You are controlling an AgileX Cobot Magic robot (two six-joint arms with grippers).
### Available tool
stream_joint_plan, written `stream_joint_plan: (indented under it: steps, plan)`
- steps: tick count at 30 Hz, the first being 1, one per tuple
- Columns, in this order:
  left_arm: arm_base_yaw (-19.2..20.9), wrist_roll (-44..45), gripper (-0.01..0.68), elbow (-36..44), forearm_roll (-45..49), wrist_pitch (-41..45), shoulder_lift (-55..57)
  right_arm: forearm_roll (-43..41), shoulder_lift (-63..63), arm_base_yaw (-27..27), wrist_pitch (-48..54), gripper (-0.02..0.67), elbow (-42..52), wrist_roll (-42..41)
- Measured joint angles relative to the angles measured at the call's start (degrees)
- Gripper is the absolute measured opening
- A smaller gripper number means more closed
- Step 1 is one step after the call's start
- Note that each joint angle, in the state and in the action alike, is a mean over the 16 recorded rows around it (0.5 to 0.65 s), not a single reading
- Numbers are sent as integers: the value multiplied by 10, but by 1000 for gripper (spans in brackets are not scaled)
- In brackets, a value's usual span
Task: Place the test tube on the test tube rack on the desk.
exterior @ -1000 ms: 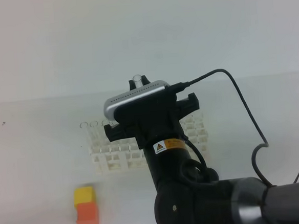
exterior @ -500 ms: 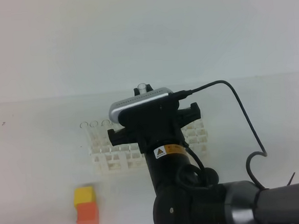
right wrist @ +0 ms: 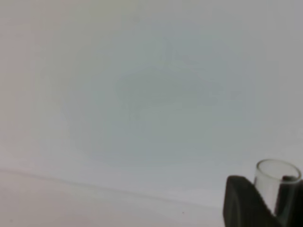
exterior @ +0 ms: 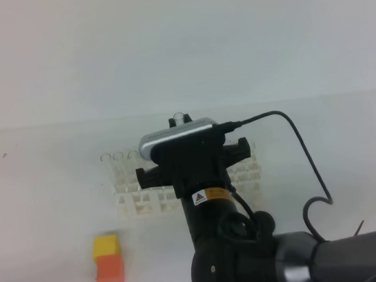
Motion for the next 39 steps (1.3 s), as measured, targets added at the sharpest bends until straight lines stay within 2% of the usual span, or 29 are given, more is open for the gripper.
stream_joint_plan:
  steps: [39]
  plan:
    - [0,7,-1,0,0,0,0,8,41,-10,-2,125,-3,51]
